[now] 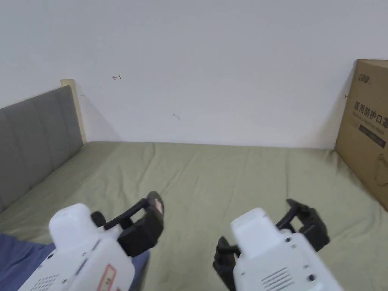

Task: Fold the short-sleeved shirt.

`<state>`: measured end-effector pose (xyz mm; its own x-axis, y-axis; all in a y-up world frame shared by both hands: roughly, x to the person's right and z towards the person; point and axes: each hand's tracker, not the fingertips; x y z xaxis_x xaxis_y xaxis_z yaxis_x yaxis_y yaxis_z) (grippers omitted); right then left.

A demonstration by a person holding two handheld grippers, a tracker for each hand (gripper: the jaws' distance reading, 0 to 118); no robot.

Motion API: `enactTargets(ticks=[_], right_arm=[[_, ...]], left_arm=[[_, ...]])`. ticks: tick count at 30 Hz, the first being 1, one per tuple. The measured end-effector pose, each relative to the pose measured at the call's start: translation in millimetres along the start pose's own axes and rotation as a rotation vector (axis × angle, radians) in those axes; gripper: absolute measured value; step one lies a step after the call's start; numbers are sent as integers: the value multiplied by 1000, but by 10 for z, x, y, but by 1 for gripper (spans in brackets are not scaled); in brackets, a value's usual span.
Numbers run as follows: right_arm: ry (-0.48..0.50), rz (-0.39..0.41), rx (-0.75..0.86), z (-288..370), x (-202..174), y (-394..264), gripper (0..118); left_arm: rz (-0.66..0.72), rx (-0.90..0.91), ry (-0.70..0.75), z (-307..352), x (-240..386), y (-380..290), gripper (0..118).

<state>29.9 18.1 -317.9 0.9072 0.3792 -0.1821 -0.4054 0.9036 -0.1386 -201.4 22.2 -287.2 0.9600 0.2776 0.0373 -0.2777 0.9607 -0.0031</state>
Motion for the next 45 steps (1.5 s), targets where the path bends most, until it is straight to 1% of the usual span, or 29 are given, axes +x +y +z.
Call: enactTargets(ticks=[1,2,4,5,7,8,10,11,13,14,16,19,20,21,22,23,24,26,27,28,29,30,31,33,36,39,41,43,45], right_arm=[[9,-140,20,19,141,18,118],[13,-246,46,51,248,31,118],[-82,-424,63,118,445,-64,118],[-109,-474,81,134,496,-139,118],[-170,-512,70,166,540,-285,118],[-148,-490,66,175,553,-320,118],[-149,-476,65,189,514,-345,118],[-138,-454,75,198,506,-337,118],[-134,-395,92,207,488,-286,118],[-140,-383,95,204,462,-259,118],[-137,-382,105,217,452,-241,118],[-106,-433,68,237,452,-209,118],[-108,-432,75,247,442,-217,116],[-111,-427,77,252,423,-220,104],[-125,-397,90,258,411,-217,84],[-140,-361,103,267,395,-209,52],[-161,-336,108,273,377,-200,25],[-162,-350,93,227,393,-207,24],[-136,-371,76,215,422,-218,18],[-107,-392,62,200,441,-230,14],[-111,-393,64,195,448,-241,11],[-141,-393,73,195,447,-247,11],[-171,-389,82,200,448,-252,4],[-155,-372,71,181,479,-230,1],[-150,-364,71,178,482,-209,1],[-134,-350,70,161,459,-175,1],[-106,-360,72,135,413,-127,1],[-42,-368,81,111,321,-48,1],[7,-341,97,66,169,34,1]], left_arm=[[-127,3,-24,12,124,38,110],[-230,-3,-42,19,218,49,110],[-421,-19,-47,48,428,-4,111],[-464,-26,-27,75,479,-48,111],[-470,-24,5,94,542,-151,111],[-444,-24,-7,92,542,-171,111],[-339,-30,-18,67,481,-157,111],[-315,-34,-24,56,466,-140,111],[-316,-37,-6,39,434,-66,114],[-316,-26,6,51,426,-55,114],[-323,-7,27,81,415,-38,114],[-326,-26,35,94,387,-9,110],[-321,-45,37,92,387,-12,103],[-314,-56,35,83,382,-16,79],[-305,-57,27,82,375,-26,51],[-297,-58,34,82,377,-34,25],[-293,-62,47,66,386,-50,6],[-291,-86,119,20,412,-52,3],[-293,-82,86,21,415,-43,0],[-301,-85,65,22,416,-38,0],[-298,-87,59,6,412,-33,0],[-285,-81,54,2,410,-33,0],[-259,-73,48,1,398,-28,0],[-234,-101,35,-23,358,-6,0],[-258,-104,67,-44,339,-15,0],[-235,-102,63,-15,274,38,0],[-233,-92,74,36,225,85,0],[-254,-73,120,124,137,156,0],[-257,-61,176,227,10,220,0]])
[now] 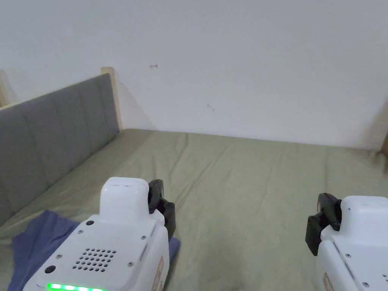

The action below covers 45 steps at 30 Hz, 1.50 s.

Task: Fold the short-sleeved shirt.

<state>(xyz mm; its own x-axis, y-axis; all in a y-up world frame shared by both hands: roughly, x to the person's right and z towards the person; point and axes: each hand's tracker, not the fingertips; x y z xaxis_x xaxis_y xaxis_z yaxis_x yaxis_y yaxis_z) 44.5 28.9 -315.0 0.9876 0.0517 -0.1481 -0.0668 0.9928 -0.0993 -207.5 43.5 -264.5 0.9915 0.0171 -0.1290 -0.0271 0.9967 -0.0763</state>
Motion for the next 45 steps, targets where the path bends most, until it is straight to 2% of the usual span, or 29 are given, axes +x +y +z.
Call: enactTargets(ticks=[2,6,9,12,17,20,23,25,26,27,28,29,31,35,37,38,39,40,41,42,43,44,45], right_arm=[[72,20,3,-56,-194,9,1],[226,-26,-16,-151,-549,13,1],[276,-4,-9,-196,-769,13,1],[318,-6,-20,-240,-906,6,1],[322,-15,-45,-330,-997,-63,1],[327,8,-70,-395,-1024,-111,1],[326,29,-95,-469,-1045,-177,1],[321,45,-122,-527,-1070,-247,1],[320,52,-138,-555,-1077,-280,1],[321,59,-156,-591,-1081,-320,1],[319,62,-170,-624,-1080,-362,1],[317,65,-181,-646,-1077,-398,1],[317,60,-188,-697,-1029,-472,1],[277,38,-221,-846,-928,-549,1],[251,31,-248,-930,-867,-595,1],[240,29,-257,-955,-837,-615,1],[233,26,-269,-980,-797,-637,1],[225,26,-282,-1006,-761,-662,1],[213,27,-296,-1023,-734,-688,1],[202,30,-312,-1046,-704,-715,1],[197,29,-321,-1065,-673,-742,1],[190,21,-329,-1078,-646,-766,1],[184,7,-343,-1090,-622,-794,1]], left_arm=[[8,-3,64,93,-182,11,0],[1,-15,213,357,-566,53,0],[-21,-6,327,506,-797,68,0],[-17,-24,359,530,-945,19,0],[-1,-89,359,397,-1025,-182,0],[3,-130,353,237,-1048,-335,0],[83,-194,297,-43,-1159,-522,0],[87,-262,290,-312,-1235,-704,1],[80,-301,287,-457,-1271,-810,16],[62,-360,283,-624,-1304,-943,60],[53,-436,264,-801,-1324,-1093,94],[49,-507,244,-957,-1352,-1242,111],[69,-585,221,-1165,-1335,-1486,106],[73,-724,77,-1640,-1256,-1922,108],[98,-796,89,-1924,-1251,-2194,106],[94,-841,108,-2039,-1269,-2301,102],[129,-890,116,-2155,-1305,-2418,91],[182,-927,92,-2230,-1327,-2537,91],[186,-957,136,-2266,-1340,-2614,89],[191,-891,124,-2223,-1324,-2566,74],[170,-900,133,-2201,-1291,-2483,62],[145,-901,145,-2174,-1276,-2450,55],[133,-880,173,-2158,-1283,-2446,55]])
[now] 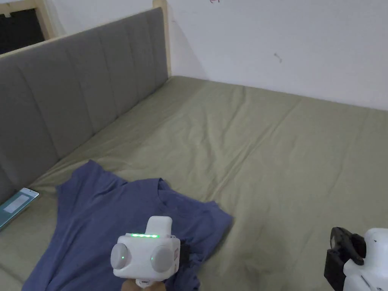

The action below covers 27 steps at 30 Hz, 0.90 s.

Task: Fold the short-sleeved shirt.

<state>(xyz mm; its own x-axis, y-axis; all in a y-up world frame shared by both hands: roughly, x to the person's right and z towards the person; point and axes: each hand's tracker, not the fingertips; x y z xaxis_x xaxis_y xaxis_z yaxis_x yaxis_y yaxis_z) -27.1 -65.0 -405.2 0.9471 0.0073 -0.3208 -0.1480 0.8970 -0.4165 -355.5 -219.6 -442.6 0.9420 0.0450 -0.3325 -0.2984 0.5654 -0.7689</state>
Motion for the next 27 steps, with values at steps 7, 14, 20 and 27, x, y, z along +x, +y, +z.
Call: enactTargets(ticks=[7,14,20,27], right_arm=[[-2,-50,11,137,131,-4,1],[-62,-125,53,366,491,91,1],[-151,-176,107,671,877,143,1],[-301,-234,168,1108,1417,161,1]], left_arm=[[181,-68,-62,54,-205,142,8],[340,47,-238,640,-161,440,8],[278,162,-466,1261,507,1060,8],[76,248,-840,2149,2083,1327,8]])
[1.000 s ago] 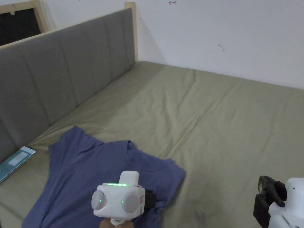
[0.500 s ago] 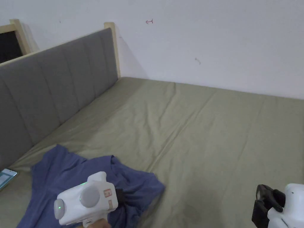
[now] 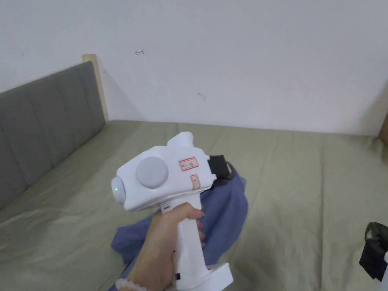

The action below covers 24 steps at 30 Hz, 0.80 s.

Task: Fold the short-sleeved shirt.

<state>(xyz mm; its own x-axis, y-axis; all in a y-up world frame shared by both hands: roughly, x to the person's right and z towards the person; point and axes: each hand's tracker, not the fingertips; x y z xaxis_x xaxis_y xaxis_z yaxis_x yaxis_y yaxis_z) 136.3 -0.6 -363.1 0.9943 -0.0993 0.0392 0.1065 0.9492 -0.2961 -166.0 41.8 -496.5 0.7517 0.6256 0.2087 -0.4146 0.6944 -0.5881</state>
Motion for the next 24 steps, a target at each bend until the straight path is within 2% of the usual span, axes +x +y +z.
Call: enactTargets(ticks=[3,6,9,11,14,15,16,17,18,19,20,22,24], right_arm=[[-86,-30,19,103,313,55,1],[-168,-62,24,201,638,58,1],[-248,-88,7,272,954,-6,1],[-287,-104,-20,298,1134,-81,1],[-337,-133,-75,306,1347,-231,1],[-343,-143,-88,305,1392,-274,1],[-341,-150,-100,301,1428,-312,1],[-340,-153,-112,286,1456,-352,1],[-343,-153,-123,269,1473,-385,1],[-348,-149,-133,244,1476,-408,1],[-349,-149,-143,211,1474,-422,1],[-334,-153,-154,163,1449,-422,1],[-309,-148,-152,126,1377,-410,1]], left_arm=[[-99,-60,-162,-383,694,-200,8],[-169,-168,-200,-846,1154,-641,8],[-103,-356,-221,-1334,1263,-1318,8],[-149,-445,-195,-1645,1230,-1818,8],[-328,-594,-47,-2056,1078,-2511,9],[-367,-657,-17,-2146,1015,-2697,15],[-380,-693,-19,-2199,949,-2833,32],[-400,-737,8,-2222,905,-2939,60],[-359,-754,6,-2225,863,-2992,98],[-328,-756,-13,-2230,815,-3023,113],[-325,-751,-17,-2204,764,-3002,115],[-332,-712,-3,-2092,768,-2869,108],[-347,-674,0,-1959,758,-2637,108]])
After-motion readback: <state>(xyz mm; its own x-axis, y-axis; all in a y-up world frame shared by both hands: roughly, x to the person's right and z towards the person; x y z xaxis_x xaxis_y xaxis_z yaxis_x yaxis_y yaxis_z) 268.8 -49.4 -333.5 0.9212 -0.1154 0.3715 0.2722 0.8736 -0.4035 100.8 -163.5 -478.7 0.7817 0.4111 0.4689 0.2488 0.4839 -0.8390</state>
